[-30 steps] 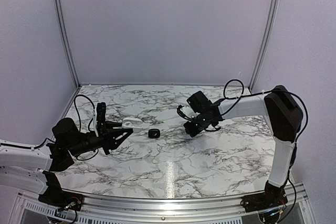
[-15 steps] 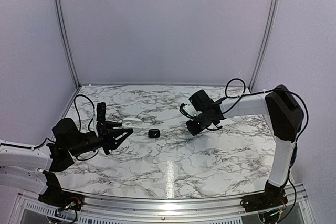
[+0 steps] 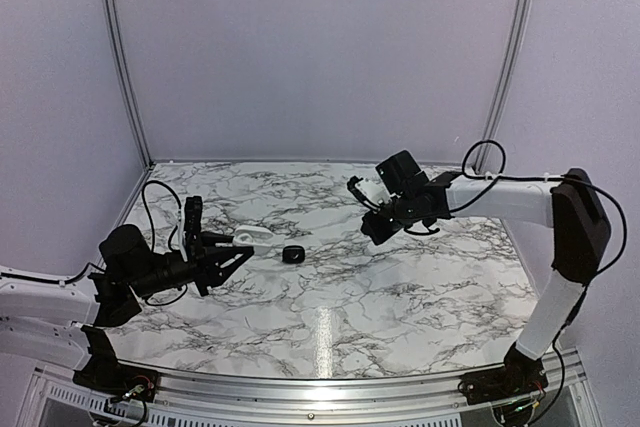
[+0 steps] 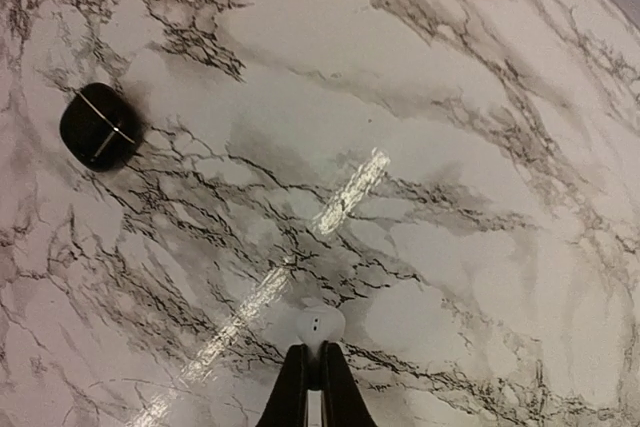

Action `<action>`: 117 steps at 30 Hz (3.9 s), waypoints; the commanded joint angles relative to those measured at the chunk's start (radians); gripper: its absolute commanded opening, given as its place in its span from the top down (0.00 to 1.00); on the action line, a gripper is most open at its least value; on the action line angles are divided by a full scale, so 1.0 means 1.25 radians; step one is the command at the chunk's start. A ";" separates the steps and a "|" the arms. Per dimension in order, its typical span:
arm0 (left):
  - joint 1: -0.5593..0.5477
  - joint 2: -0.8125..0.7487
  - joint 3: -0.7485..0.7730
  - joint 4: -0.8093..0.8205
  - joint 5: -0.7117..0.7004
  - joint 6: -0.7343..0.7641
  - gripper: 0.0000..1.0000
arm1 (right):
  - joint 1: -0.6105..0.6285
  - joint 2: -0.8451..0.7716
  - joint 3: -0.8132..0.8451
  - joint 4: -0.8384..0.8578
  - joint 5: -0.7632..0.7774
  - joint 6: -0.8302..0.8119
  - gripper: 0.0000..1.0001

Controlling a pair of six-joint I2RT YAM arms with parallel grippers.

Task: Insert the wireless bluetooth earbuds into the charging case
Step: Pick up the right earbud from the center of the board, then insert the right earbud into the right side groove of the charging case.

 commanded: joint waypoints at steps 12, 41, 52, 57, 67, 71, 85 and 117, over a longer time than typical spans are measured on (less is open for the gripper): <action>0.003 -0.035 0.028 0.020 0.318 0.037 1.00 | 0.273 -0.375 0.066 -0.102 -0.115 -0.106 1.00; -0.015 -0.031 0.056 0.020 0.365 0.013 1.00 | 0.610 -0.227 0.237 -0.156 0.111 -0.148 1.00; -0.026 -0.027 0.055 0.021 0.353 0.022 1.00 | 0.610 -0.196 0.257 -0.164 0.143 -0.151 1.00; -0.030 -0.030 0.055 0.021 0.348 0.024 1.00 | 0.610 -0.184 0.257 -0.165 0.151 -0.151 1.00; -0.033 -0.036 0.049 0.021 0.338 0.032 1.00 | 0.610 -0.177 0.263 -0.157 0.125 -0.141 1.00; -0.033 -0.044 0.046 0.021 0.330 0.037 1.00 | 0.607 -0.180 0.250 -0.146 0.098 -0.124 1.00; -0.034 -0.063 0.053 0.021 0.327 0.041 1.00 | 0.549 -0.175 0.199 -0.119 -0.020 -0.090 1.00; -0.035 -0.042 0.053 0.020 0.321 0.047 1.00 | 0.571 -0.245 0.261 -0.107 0.050 -0.113 0.34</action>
